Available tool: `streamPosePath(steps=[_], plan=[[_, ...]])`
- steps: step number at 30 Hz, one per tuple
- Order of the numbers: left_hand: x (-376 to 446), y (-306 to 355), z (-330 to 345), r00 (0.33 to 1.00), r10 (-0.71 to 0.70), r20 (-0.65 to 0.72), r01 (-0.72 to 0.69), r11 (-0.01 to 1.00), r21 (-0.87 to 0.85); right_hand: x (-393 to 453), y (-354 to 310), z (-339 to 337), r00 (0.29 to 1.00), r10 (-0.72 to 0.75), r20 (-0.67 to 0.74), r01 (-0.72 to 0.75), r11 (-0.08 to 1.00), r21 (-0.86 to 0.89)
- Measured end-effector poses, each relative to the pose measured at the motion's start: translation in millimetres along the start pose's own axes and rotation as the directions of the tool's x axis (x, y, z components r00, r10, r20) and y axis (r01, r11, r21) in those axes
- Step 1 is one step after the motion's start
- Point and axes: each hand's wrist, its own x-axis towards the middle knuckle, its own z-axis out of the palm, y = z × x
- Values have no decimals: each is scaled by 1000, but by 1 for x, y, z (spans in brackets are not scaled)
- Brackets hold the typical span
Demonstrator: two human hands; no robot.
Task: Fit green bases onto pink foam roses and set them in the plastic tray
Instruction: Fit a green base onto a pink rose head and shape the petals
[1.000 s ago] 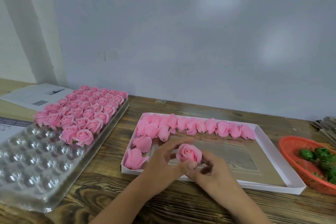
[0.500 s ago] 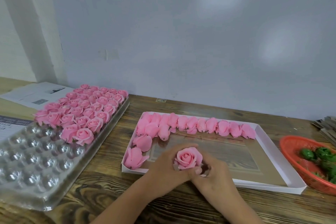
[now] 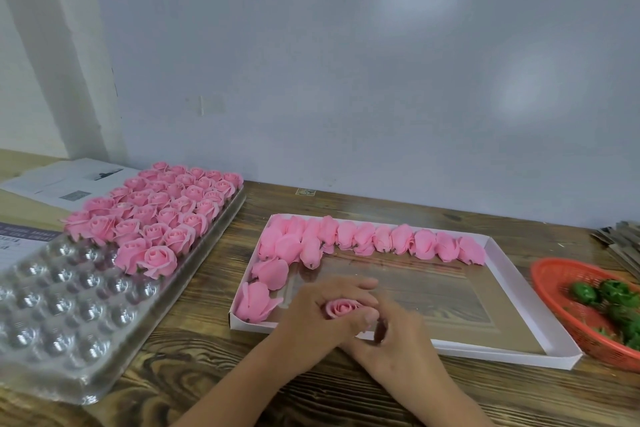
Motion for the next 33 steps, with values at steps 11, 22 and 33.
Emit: streamPosePath(steps=[11,22,33], plan=[[0,3,-1,999,-34,39,33,999,6,3,5,-1,997,17,-69,-14,999,44],[0,2,-2,1000,-17,21,17,1000,-6,1,6,0,997,23,68,-25,999,27],[1,0,-4,997,-48,57,47,999,19,4,7,3,999,14,-41,-10,994,109]])
